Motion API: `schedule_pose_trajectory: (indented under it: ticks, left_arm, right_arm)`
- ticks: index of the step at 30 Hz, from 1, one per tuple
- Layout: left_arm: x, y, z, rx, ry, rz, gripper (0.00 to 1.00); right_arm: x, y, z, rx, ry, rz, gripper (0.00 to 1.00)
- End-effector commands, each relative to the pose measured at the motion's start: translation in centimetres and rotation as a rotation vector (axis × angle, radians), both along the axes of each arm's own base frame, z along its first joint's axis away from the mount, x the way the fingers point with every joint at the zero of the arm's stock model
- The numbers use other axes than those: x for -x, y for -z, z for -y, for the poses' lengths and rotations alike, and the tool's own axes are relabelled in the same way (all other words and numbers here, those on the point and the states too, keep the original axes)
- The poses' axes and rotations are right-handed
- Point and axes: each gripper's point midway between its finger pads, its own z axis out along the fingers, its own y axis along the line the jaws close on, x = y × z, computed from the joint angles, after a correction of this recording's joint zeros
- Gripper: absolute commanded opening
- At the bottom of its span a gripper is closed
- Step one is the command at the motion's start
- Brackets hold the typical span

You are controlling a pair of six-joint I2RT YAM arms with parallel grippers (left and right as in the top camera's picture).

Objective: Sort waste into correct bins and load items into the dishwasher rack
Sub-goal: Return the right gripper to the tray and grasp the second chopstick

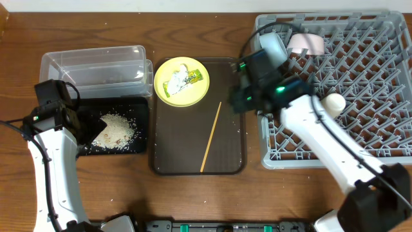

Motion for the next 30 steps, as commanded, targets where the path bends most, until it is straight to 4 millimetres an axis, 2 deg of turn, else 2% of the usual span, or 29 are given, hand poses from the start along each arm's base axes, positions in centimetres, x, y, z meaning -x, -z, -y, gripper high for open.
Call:
schedule_pose_trajectory:
  ticks: [1,9,15,17,20,26,27,30]
  left_arm:
    - [0.1,-0.4,-0.1,-0.005,-0.020,0.012,0.82]
    - [0.1,-0.4,-0.1,-0.005,-0.020,0.012,0.82]
    - [0.1,-0.4,-0.1,-0.005,-0.020,0.012,0.82]
    - [0.1,-0.4,-0.1,-0.005,-0.020,0.012,0.82]
    - [0.1,-0.4,-0.1,-0.005,-0.020,0.012,0.82]
    - [0.1,-0.4,-0.1,-0.005,-0.020,0.012,0.82]
    - [0.1,-0.4,-0.1,-0.005,-0.020,0.012,0.82]
    - [0.1,-0.4,-0.1,-0.005,-0.020,0.012,0.82]
  right_arm:
    - [1.6,2.8,-2.7,0.001,-0.011,-0.092,0.64]
    - [5.6,9.9,-6.1,0.086,0.010,-0.276,0.64]
    - [7.1,14.2,-6.2,0.174,0.045,-0.347,0.62]
    - [7.5,15.2,-6.0,0.196,0.045,-0.367,0.56]
    - [7.5,15.5,-5.4,0.216,0.067,-0.375,0.33]
    - [5.8,14.7,-4.0,0.218,0.126,-0.340,0.05]
    - [5.4,14.5,-3.7,0.212,0.137,-0.338,0.01]
    - [4.1,13.1,-2.9,0.185,0.156,-0.313,0.01]
